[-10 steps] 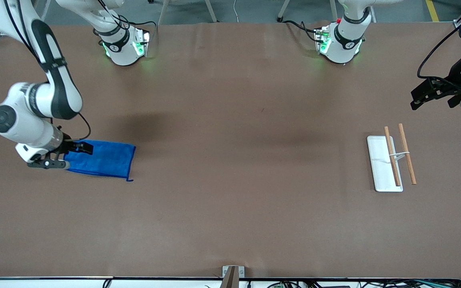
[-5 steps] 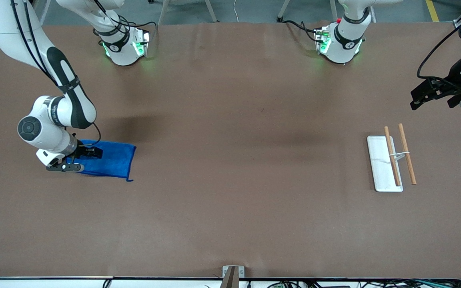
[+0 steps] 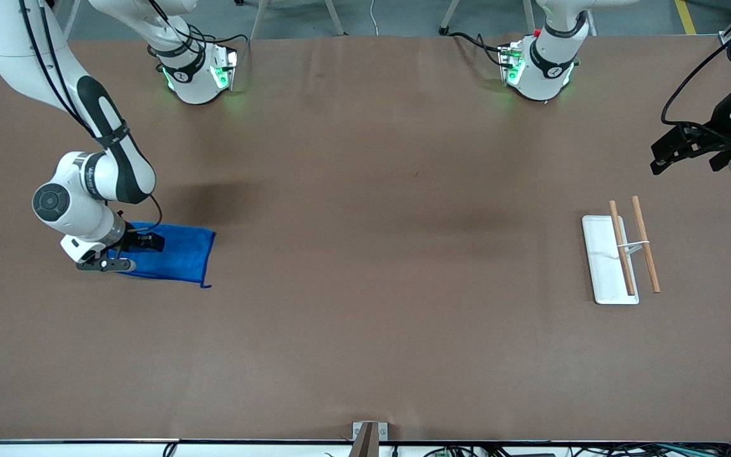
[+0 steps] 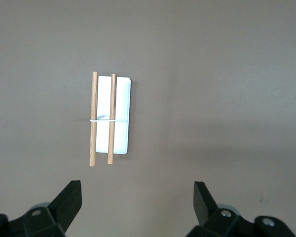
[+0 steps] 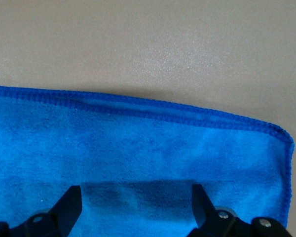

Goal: Right arm passes towel to left arm to hang
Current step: 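Reach the right gripper down to the blue towel and grasp its edge, then lift the blue towel with the right gripper toward the table middle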

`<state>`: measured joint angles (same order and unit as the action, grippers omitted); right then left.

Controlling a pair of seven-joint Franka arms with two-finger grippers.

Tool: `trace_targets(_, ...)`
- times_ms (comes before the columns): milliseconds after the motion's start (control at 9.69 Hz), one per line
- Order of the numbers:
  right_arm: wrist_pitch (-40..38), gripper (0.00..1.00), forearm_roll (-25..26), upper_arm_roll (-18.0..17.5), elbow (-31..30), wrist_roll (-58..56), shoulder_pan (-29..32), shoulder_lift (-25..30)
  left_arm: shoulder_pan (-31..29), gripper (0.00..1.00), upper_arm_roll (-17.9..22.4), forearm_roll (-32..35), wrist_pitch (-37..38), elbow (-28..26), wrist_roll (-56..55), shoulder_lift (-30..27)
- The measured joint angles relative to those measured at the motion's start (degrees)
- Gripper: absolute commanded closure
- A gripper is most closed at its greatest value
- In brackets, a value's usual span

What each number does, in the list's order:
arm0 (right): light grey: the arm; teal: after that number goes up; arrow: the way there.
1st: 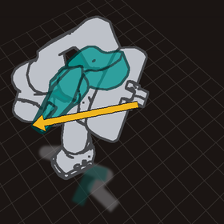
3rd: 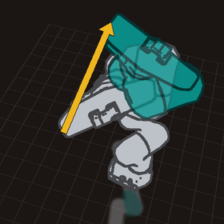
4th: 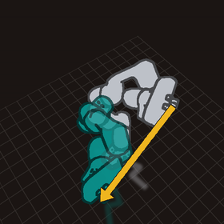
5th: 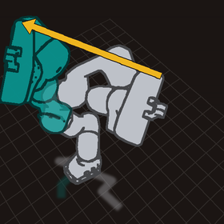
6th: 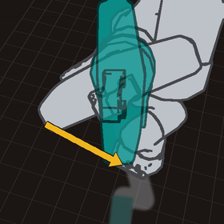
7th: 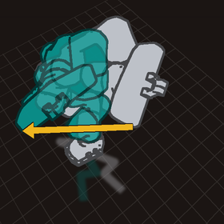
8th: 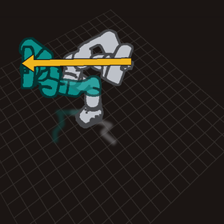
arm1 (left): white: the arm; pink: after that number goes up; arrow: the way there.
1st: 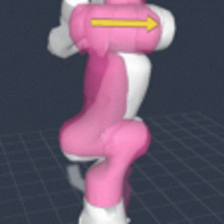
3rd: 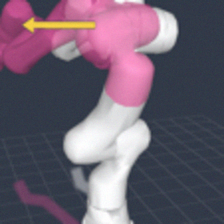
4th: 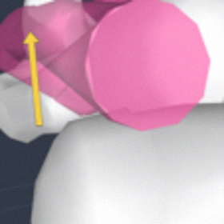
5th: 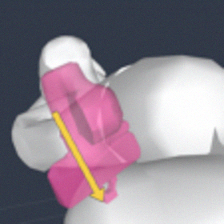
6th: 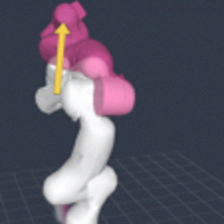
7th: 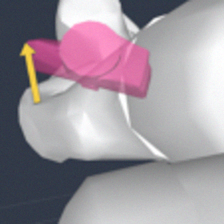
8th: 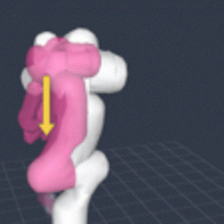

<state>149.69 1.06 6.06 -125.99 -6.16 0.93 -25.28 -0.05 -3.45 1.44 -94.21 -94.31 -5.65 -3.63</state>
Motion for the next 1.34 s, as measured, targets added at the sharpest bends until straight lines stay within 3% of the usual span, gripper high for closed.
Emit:
trace_targets(103, 1.2, 0.09, 0.0, 0.0, -0.01, 0.0, 0.0, -0.48, 0.04, 0.0, -0.02, 0.0, 0.02, 0.0, 0.0, 0.0)
trace_targets(413, 2.63, 0.5, 0.0, -0.03, 0.02, 0.0, 0.0, -1.57, 0.26, 0.0, -0.13, 0.0, 0.06, -0.04, 0.0, 0.01)
trace_targets(619, 2.54, 0.93, -0.01, -0.09, 0.16, 0.0, -0.01, -1.23, 0.26, 0.0, -0.13, 0.0, 0.06, -0.07, 0.0, 0.01)
trace_targets(722, 2.13, 0.99, -0.01, -0.09, 0.2, 0.0, -0.01, -1.01, 0.26, 0.0, -0.13, 0.0, 0.06, -0.07, 0.0, 0.01)
trace_targets(929, -0.38, 0.99, -0.01, -0.16, 0.78, -0.01, -0.03, -0.42, 0.26, 0.0, -0.14, 0.0, 0.07, -0.07, 0.0, 0.01)
trace_targets(1135, -11.48, 0.99, -0.36, -0.73, 5.18, 0.0, -0.23, 0.41, 0.27, 0.0, -0.51, 0.0, 0.29, -0.12, 0.0, 0.01)
trace_targets(1341, -24.94, 0.99, -2.09, -1.59, 13.66, 0.0, -0.51, 2.74, 0.27, 0.0, -0.82, 0.0, 0.35, -0.17, 0.0, 0.02)
